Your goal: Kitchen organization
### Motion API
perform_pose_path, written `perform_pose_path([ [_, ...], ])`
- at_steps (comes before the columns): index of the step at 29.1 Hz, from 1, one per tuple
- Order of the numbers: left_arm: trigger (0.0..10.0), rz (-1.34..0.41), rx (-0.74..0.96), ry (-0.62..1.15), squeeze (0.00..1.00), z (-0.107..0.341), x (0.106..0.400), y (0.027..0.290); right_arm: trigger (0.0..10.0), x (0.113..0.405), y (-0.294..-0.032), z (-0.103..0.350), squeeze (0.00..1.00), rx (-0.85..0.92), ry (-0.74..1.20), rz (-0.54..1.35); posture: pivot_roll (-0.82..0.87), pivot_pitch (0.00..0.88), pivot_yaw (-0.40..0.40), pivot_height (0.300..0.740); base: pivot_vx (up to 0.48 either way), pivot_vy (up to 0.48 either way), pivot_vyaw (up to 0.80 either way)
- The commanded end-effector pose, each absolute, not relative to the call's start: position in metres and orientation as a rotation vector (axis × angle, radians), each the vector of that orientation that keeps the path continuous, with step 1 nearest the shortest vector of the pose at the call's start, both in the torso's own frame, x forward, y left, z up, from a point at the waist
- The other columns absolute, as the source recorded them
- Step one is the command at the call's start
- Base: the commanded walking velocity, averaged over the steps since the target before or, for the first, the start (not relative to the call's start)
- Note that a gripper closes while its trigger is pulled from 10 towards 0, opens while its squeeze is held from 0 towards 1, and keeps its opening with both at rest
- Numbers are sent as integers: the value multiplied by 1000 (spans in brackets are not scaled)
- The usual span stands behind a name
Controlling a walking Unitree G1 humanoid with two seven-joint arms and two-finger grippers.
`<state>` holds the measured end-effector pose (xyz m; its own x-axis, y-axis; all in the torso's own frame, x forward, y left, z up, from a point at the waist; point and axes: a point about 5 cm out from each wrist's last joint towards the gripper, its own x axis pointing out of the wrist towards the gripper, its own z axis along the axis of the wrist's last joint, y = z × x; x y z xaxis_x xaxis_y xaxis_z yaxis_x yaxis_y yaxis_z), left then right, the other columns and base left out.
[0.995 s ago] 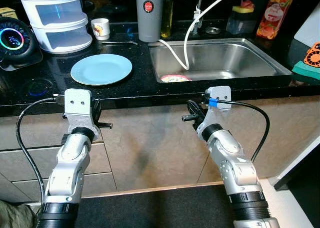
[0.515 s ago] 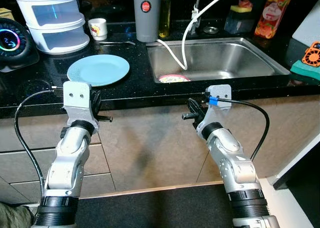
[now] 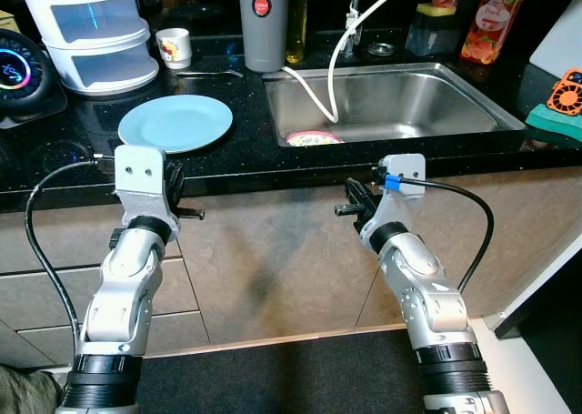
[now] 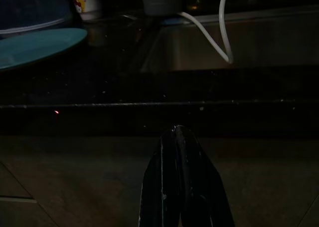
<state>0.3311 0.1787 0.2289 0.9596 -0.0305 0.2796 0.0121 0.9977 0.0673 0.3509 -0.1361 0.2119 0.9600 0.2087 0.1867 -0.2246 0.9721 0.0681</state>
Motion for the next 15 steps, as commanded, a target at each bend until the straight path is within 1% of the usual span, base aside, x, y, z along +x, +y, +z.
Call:
perform_pose_path([
  [1,10000,-15,75,-295,0,231,330,184,10000,352,-132,215,0,92,-192,235,-50,117,13,740,270,0,0],
  [7,10000,-20,70,-294,0,230,330,182,10000,351,-132,214,0,93,-191,237,-50,117,14,740,268,0,0],
  [15,10000,-28,61,-289,0,228,329,180,10000,351,-132,213,0,92,-186,240,-50,117,14,740,0,0,0],
])
